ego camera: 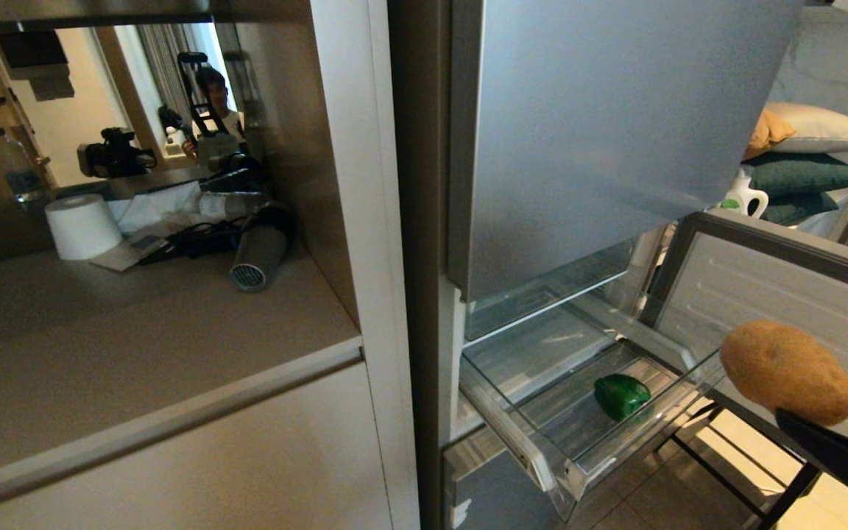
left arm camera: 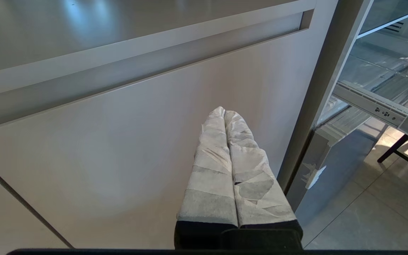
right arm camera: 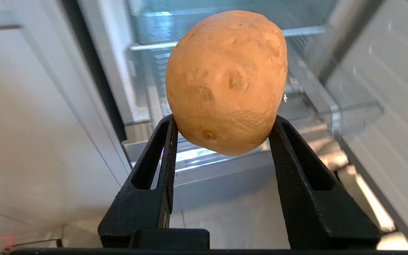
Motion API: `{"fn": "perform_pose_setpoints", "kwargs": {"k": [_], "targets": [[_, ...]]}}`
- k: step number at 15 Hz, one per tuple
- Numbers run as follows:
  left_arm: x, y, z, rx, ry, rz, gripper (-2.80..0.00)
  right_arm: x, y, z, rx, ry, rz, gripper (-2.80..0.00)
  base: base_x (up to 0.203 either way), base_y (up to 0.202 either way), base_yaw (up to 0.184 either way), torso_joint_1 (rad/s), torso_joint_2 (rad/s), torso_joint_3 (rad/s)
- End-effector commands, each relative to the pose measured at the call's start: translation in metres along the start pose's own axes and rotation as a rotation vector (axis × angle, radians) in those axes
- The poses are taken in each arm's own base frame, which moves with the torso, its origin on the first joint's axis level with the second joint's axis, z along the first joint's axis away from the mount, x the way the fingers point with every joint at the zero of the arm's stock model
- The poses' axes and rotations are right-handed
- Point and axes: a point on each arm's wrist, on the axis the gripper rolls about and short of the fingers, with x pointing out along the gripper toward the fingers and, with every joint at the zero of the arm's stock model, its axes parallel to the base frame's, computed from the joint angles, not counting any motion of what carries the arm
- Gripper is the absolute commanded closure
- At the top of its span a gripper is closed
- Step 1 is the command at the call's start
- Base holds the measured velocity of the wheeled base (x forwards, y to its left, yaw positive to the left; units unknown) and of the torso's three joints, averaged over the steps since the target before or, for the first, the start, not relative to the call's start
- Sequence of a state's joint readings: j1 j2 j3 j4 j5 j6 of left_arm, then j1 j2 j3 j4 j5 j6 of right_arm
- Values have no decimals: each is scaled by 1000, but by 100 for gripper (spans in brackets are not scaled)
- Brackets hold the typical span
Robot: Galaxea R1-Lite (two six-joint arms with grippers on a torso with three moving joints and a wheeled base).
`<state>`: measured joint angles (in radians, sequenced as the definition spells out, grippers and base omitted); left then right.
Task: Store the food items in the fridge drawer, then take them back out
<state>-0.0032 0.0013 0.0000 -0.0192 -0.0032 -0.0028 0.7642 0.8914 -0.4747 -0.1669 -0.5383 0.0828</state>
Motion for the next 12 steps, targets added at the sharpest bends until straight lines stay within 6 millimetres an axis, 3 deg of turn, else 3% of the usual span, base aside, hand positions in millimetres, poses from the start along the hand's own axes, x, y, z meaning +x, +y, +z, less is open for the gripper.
{"fn": "perform_pose_setpoints", "kwargs": {"k": [1,6,9,12], "targets": [[1,0,-3,0,10,0,0,33,14,1,-22,104,-43,0,0,0,0,0,0,0],[1,0,-3,0,10,0,0,90,29,-8,21,272,-84,0,0,0,0,0,0,0],[1,0,-2,0,9,0,0,126,30,-22,49,362,-130,0,0,0,0,0,0,0],[1,0,-3,0,10,0,0,157,24,-30,91,347,-164,0,0,0,0,0,0,0]]}}
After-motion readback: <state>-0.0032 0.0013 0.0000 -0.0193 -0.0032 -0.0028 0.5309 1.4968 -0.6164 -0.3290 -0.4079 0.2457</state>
